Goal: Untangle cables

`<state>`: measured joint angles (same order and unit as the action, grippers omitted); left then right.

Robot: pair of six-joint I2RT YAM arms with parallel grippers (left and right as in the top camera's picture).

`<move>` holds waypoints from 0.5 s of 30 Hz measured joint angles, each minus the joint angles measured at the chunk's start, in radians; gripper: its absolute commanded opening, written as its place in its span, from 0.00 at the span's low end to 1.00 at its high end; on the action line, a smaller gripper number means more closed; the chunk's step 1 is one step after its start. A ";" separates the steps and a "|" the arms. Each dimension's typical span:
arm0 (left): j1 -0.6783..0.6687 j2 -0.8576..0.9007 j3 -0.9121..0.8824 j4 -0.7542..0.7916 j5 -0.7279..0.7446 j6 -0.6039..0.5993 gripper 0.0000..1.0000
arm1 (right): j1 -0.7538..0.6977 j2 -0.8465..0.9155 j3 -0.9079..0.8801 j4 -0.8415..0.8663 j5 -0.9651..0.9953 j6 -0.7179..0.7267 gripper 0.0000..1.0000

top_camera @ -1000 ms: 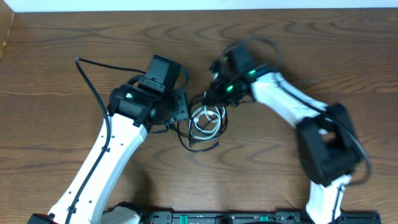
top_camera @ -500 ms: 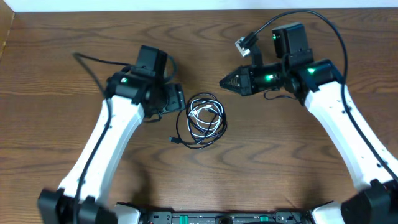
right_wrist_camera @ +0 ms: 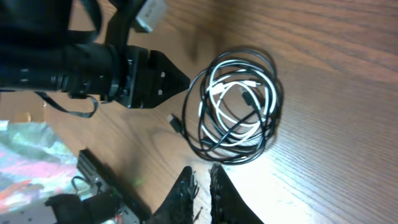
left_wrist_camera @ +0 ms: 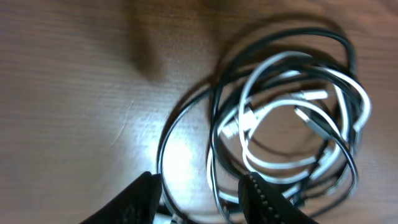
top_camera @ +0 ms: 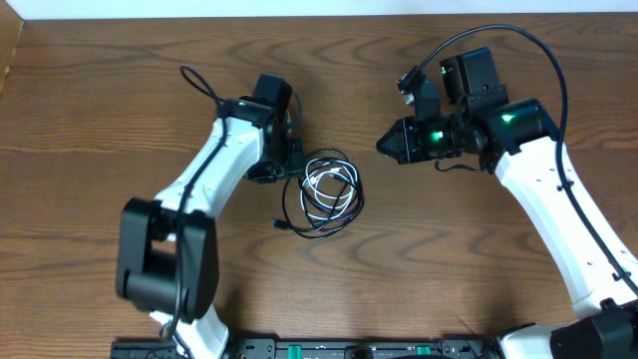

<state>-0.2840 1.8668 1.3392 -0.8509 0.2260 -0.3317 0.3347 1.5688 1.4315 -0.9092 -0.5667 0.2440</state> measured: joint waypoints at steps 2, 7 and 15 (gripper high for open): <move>0.000 0.035 0.000 0.022 0.008 0.000 0.38 | 0.000 0.000 0.000 0.000 0.014 0.000 0.12; 0.000 0.076 0.000 0.053 0.010 -0.013 0.33 | 0.000 0.000 0.000 -0.003 0.027 0.000 0.13; -0.005 0.106 0.000 0.080 0.008 -0.057 0.26 | 0.000 0.000 0.000 -0.010 0.042 0.000 0.13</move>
<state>-0.2886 1.9724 1.3392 -0.7712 0.2337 -0.3885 0.3347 1.5688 1.4315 -0.9188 -0.5247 0.2440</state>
